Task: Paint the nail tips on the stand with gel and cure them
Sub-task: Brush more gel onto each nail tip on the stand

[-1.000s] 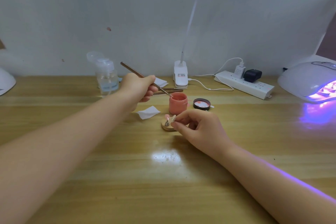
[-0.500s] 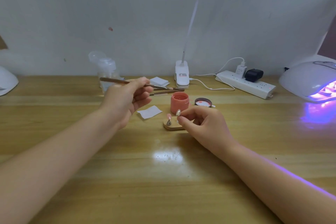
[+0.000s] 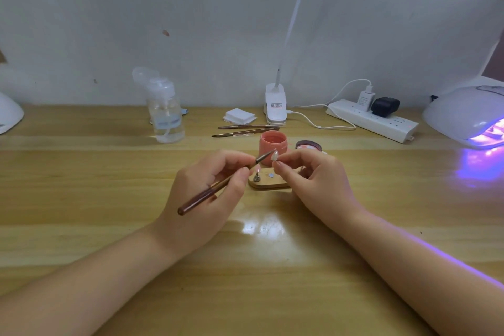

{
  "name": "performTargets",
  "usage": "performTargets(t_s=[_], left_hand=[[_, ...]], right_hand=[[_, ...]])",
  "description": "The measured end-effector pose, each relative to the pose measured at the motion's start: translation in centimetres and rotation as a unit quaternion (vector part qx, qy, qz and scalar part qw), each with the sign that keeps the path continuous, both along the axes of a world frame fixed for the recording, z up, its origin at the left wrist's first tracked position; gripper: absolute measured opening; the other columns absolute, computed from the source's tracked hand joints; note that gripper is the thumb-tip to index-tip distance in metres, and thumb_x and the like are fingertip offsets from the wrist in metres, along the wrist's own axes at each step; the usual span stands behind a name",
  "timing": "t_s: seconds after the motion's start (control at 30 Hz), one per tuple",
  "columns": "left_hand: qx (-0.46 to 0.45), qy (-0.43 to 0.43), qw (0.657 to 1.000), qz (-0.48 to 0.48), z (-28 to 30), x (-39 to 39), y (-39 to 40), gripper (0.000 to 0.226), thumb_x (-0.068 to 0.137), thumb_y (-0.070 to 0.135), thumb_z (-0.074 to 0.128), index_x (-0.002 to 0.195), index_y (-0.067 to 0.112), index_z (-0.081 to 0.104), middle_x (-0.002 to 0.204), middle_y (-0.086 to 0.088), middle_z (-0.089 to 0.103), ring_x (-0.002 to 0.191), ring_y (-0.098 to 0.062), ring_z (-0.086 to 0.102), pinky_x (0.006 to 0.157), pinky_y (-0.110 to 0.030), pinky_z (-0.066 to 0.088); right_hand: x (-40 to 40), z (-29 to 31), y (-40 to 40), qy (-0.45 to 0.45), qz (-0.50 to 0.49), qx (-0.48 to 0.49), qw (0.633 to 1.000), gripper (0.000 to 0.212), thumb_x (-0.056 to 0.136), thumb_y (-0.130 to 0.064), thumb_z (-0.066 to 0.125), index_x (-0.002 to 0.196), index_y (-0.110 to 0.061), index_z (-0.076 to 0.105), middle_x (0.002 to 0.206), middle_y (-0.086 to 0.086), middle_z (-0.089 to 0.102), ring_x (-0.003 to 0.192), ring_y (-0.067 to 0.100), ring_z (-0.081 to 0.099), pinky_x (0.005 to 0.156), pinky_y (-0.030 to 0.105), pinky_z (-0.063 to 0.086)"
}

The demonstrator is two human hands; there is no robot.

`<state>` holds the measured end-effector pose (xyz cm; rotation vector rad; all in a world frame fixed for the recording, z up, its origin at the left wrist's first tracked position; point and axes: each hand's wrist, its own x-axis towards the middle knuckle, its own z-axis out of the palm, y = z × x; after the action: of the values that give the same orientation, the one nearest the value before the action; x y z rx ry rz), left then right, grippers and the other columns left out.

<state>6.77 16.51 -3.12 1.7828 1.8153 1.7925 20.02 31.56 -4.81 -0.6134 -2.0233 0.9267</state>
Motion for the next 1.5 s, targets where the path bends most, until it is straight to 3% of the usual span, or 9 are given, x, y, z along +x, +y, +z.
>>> performTargets(t_s=[0.13,0.43,0.57,0.8,0.93,1.1,1.23,1.4,1.5], left_hand=[[0.016,0.061,0.998,0.010,0.03,0.08,-0.04,0.018,0.088,0.028,0.053,0.101,0.028,0.065,0.097,0.005,0.073,0.090,-0.009,0.069,0.079,-0.028,0.055],[0.028,0.109,0.994,0.001,-0.25,-0.07,-0.01,0.028,0.091,0.022,0.053,0.107,0.008,0.070,0.097,-0.003,0.071,0.093,-0.012,0.066,0.082,-0.027,0.051],[0.027,0.108,0.994,0.000,-0.19,0.00,0.04,0.018,0.091,0.014,0.060,0.103,0.007,0.072,0.091,-0.001,0.071,0.088,-0.009,0.065,0.080,-0.021,0.049],[0.018,0.039,0.999,0.006,-0.11,0.14,-0.53,0.025,0.087,0.028,0.051,0.097,0.016,0.070,0.089,0.006,0.071,0.086,-0.010,0.067,0.075,-0.016,0.049],[0.016,0.065,0.998,0.006,-0.12,0.24,-0.08,0.019,0.090,0.013,0.060,0.105,0.013,0.070,0.098,-0.002,0.072,0.093,-0.013,0.067,0.082,-0.028,0.053],[0.010,0.074,0.997,-0.008,-0.33,-0.04,-0.19,0.015,0.087,0.011,0.059,0.094,0.009,0.072,0.085,-0.001,0.070,0.080,-0.015,0.065,0.075,-0.018,0.049],[0.015,0.042,0.999,0.000,-0.24,0.05,-0.48,0.024,0.086,0.027,0.050,0.093,0.014,0.069,0.086,0.006,0.071,0.082,-0.012,0.066,0.073,-0.015,0.048],[0.005,0.031,1.000,0.000,0.00,0.36,-0.22,0.019,0.091,0.022,0.059,0.105,0.032,0.065,0.097,0.006,0.072,0.093,-0.013,0.068,0.081,-0.031,0.054],[-0.001,0.023,1.000,-0.008,-0.13,0.25,-0.29,0.015,0.090,0.025,0.057,0.098,0.029,0.069,0.089,0.007,0.072,0.086,-0.014,0.068,0.077,-0.029,0.053]], right_hand=[[-0.03,-0.02,0.07,0.002,0.001,0.009,1.000,0.019,0.086,-0.019,0.072,0.081,-0.037,0.069,0.076,-0.012,0.069,0.060,0.025,0.061,0.064,0.046,0.054],[0.05,0.11,-0.23,0.008,-0.002,0.009,1.000,0.012,0.086,-0.016,0.071,0.083,-0.028,0.071,0.075,-0.012,0.067,0.057,0.036,0.057,0.062,0.047,0.053],[0.04,0.26,-0.31,0.003,-0.003,0.007,1.000,0.013,0.086,-0.016,0.071,0.083,-0.028,0.070,0.074,-0.011,0.067,0.058,0.037,0.058,0.064,0.050,0.052],[0.01,0.13,-0.27,0.006,-0.004,0.006,1.000,0.020,0.086,-0.018,0.071,0.079,-0.035,0.067,0.076,-0.010,0.068,0.059,0.042,0.056,0.063,0.051,0.051],[-0.07,-0.05,-0.10,0.005,-0.004,0.009,1.000,0.015,0.087,-0.019,0.070,0.081,-0.032,0.068,0.080,-0.008,0.069,0.058,0.042,0.055,0.060,0.051,0.051],[-0.02,-0.16,-0.05,0.004,-0.005,0.014,1.000,0.012,0.087,-0.019,0.069,0.082,-0.030,0.068,0.081,-0.006,0.069,0.061,0.041,0.057,0.060,0.052,0.051],[-0.06,-0.17,-0.02,0.000,-0.008,0.022,1.000,0.012,0.088,-0.019,0.069,0.083,-0.030,0.068,0.079,-0.008,0.068,0.058,0.037,0.056,0.061,0.049,0.051],[-0.16,-0.56,0.02,-0.012,-0.009,0.044,0.999,0.009,0.089,-0.017,0.067,0.087,-0.026,0.069,0.077,-0.013,0.066,0.049,0.022,0.050,0.054,0.031,0.042],[-0.14,-0.57,0.01,-0.013,-0.012,0.052,0.999,0.007,0.089,-0.016,0.067,0.088,-0.023,0.069,0.075,-0.014,0.064,0.047,0.014,0.047,0.054,0.025,0.038]])
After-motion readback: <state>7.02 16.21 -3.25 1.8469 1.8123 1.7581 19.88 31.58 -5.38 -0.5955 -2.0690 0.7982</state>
